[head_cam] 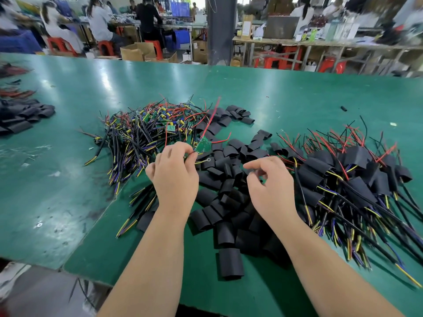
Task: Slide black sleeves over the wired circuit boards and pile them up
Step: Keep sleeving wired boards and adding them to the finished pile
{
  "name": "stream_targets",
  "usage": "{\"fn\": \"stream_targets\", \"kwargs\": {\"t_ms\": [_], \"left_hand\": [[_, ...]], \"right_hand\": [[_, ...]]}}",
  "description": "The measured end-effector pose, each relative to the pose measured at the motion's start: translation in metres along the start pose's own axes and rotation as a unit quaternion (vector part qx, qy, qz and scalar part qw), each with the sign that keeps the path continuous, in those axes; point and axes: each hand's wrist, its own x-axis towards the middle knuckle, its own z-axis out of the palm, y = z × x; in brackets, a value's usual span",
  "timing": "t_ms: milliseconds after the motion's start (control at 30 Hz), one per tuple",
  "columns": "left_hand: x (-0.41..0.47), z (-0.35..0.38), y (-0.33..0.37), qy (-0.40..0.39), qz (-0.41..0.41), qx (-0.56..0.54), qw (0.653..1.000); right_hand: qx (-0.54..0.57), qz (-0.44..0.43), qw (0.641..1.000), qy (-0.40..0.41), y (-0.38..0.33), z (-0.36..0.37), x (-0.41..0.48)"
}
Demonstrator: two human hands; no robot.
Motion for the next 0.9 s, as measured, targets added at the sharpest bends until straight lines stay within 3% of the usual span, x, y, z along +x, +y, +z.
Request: {"fn": "stream_targets", "kwargs": {"t_ms": [67, 133, 200, 267, 433, 533, 633, 733, 900], "left_hand": [[0.001, -0.001, 0.0, -0.032, 0.063, -0.055, 0.996], [0.001, -0.002, 0.001, -0.077, 0.14, -0.096, 0.982], [0.0, 0.0, 0.003, -0.124, 0.187, -0.12, 0.967], [-0.002, 0.001, 0.004, -0.166, 0.18, -0.173, 0.954], [-0.004, -0.002, -0.001, -0.206, 0.091, -0.248, 0.942], [-0.003, -0.003, -0.001, -0.156, 0.049, -0.218, 0.962], [0.0, -0.007, -0.001, -0.038, 0.014, -0.212, 0.976], [0.004, -0.011, -0.006, 0.077, -0.007, -0.181, 0.98], [0.006, -0.005, -0.011, 0.0, -0.091, -0.001, 0.996]], "right_hand": [[0.162, 0.089, 0.98, -0.069, -0.004, 0.002, 0.002], [0.383, 0.183, 0.891, -0.164, -0.011, 0.006, 0.003], [0.475, 0.199, 0.831, -0.209, -0.013, 0.01, 0.004], [0.498, 0.198, 0.822, -0.193, -0.013, 0.011, 0.005], [0.48, 0.21, 0.842, -0.131, -0.009, 0.009, 0.01], [0.475, 0.209, 0.845, -0.124, -0.008, 0.01, 0.011], [0.46, 0.199, 0.857, -0.122, -0.007, 0.009, 0.011], [0.489, 0.195, 0.841, -0.126, -0.007, 0.003, 0.013], [0.588, 0.2, 0.78, -0.077, -0.007, -0.024, 0.028]]}}
